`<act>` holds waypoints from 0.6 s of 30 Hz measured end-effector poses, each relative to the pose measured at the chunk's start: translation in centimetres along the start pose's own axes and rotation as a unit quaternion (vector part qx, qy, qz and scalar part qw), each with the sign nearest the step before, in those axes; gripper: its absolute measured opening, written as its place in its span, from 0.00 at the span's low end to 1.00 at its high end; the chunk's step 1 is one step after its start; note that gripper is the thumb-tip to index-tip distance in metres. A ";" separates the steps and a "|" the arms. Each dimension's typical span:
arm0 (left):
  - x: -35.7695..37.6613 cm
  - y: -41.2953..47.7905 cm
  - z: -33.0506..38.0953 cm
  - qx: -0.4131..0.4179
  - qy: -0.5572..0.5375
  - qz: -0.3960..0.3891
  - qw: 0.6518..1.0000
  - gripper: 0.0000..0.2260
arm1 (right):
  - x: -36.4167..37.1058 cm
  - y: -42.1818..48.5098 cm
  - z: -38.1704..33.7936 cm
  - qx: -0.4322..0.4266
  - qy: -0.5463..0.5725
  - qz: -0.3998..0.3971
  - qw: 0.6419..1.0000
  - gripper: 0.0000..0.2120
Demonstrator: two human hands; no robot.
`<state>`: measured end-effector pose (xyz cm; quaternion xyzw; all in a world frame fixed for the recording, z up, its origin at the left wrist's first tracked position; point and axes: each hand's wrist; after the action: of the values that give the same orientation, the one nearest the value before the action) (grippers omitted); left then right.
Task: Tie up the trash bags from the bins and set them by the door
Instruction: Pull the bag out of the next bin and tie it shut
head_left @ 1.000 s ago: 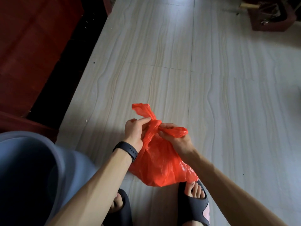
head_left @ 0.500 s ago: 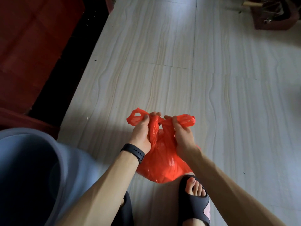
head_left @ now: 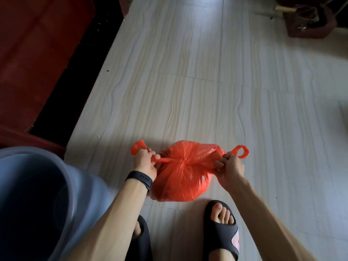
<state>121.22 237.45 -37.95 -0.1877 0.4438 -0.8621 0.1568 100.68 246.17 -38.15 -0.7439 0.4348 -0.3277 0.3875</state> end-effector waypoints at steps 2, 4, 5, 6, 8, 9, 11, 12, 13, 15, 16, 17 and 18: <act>-0.3 0.0 0.4 -0.007 -0.001 0.006 1.000 0.13 | -0.2 -0.6 -0.4 -0.012 -0.016 0.031 0.999 0.15; -0.6 0.1 1.1 -0.024 -0.018 0.005 1.000 0.13 | -0.4 -1.0 -1.2 -0.019 -0.012 0.058 0.998 0.14; -0.7 0.1 1.4 -0.035 -0.030 0.005 0.999 0.13 | -0.5 -0.9 -1.6 -0.019 0.000 0.072 0.997 0.14; -1.0 0.4 1.5 -0.048 -0.040 0.005 0.998 0.13 | -0.5 -0.9 -1.8 -0.018 0.006 0.084 0.996 0.14; -1.2 0.5 1.6 -0.058 -0.047 -0.006 0.997 0.14 | -0.6 -1.2 -1.8 -0.015 -0.004 0.098 0.995 0.14; -1.0 0.4 1.5 -0.039 -0.031 -0.018 0.999 0.13 | -0.6 -1.3 -1.6 -0.014 -0.015 0.098 0.995 0.13; -0.6 0.5 1.7 0.024 0.012 -0.050 0.998 0.14 | -0.7 -1.6 -1.7 -0.027 -0.046 0.083 0.995 0.13; -0.3 0.6 2.0 0.057 0.027 -0.062 0.996 0.15 | -0.5 -1.6 -1.8 -0.038 -0.061 0.067 0.995 0.12; -0.1 0.4 2.3 0.087 0.040 -0.075 0.993 0.15 | -0.3 -1.7 -2.0 -0.053 -0.074 0.045 0.995 0.12; 0.6 0.7 2.6 0.142 0.071 -0.115 0.981 0.15 | 0.2 -1.8 -2.3 -0.093 -0.103 0.000 0.990 0.15; 0.9 0.9 2.5 0.160 0.099 -0.134 0.973 0.16 | 0.6 -1.9 -2.1 -0.113 -0.127 -0.021 0.985 0.16; 1.2 0.9 2.2 0.171 0.132 -0.145 0.966 0.17 | 0.8 -2.0 -1.8 -0.128 -0.150 -0.038 0.980 0.18; 1.2 1.0 1.5 0.183 0.158 -0.144 0.960 0.19 | 1.0 -2.1 -1.3 -0.139 -0.169 -0.050 0.974 0.18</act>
<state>120.94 235.26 -37.73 -0.0790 0.2664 -0.9606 -0.0095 100.87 245.62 -35.53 -0.8559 0.3664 -0.1526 0.3315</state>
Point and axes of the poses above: each hand's wrist, its own y-axis towards the middle knuckle, its own x-axis out of the palm, z = x × y, and after that the axes turned 3 degrees about x, right-handed
